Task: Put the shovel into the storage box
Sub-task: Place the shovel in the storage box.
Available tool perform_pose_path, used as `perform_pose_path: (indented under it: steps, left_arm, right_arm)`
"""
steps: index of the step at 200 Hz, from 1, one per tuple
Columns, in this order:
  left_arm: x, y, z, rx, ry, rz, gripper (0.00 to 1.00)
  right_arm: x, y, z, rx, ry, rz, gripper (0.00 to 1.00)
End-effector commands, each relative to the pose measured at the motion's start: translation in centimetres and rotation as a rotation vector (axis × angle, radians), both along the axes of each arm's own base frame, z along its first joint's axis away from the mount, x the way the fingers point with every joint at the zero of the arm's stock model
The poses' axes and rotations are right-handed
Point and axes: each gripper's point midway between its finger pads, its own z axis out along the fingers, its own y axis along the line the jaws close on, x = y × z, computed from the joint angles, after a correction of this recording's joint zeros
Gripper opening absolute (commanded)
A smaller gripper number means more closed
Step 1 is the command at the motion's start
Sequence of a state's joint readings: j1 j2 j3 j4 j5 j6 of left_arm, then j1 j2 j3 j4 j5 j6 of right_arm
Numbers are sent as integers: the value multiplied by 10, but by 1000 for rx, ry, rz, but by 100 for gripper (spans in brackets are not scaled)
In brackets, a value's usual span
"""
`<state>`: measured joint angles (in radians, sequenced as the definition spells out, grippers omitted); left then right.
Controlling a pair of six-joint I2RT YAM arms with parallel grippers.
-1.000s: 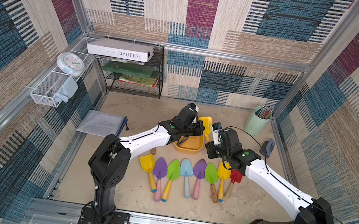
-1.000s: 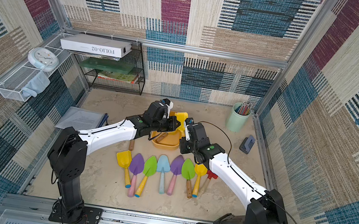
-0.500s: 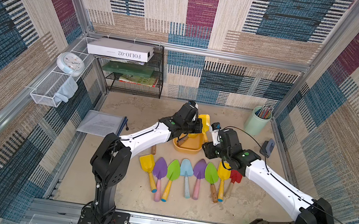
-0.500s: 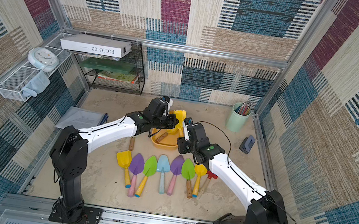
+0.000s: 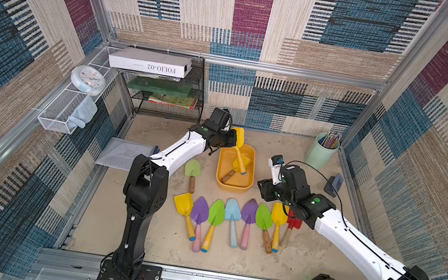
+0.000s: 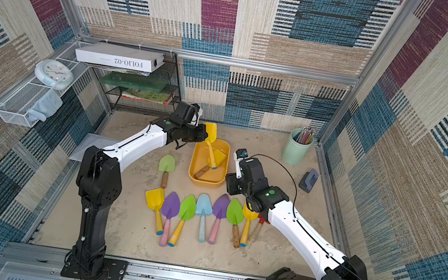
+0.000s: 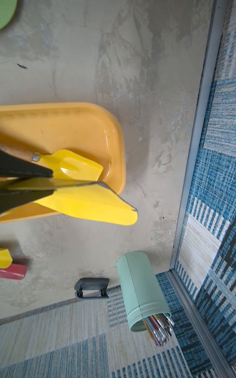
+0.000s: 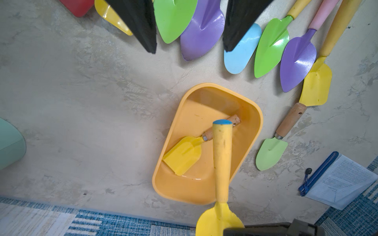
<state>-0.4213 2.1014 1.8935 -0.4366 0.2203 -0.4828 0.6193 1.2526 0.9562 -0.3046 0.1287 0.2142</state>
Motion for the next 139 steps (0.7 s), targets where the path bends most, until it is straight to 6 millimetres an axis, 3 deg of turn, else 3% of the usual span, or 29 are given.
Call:
perform_pose_path:
  steps: [1, 35, 102, 139]
  left_arm:
    - [-2, -11, -9, 19, 18, -115, 0]
    - [2, -26, -18, 18, 26, -215, 0]
    - [-2, -26, -54, 63, 53, -213, 0]
    - [-4, -31, -63, 76, 16, -192, 0]
  right_arm:
    - [2, -4, 0, -12, -5, -20, 56]
    - [3, -6, -4, -23, -2, -31, 56]
    - [7, -3, -11, -27, 12, -32, 55]
    - [7, -2, -15, -28, 21, -30, 55]
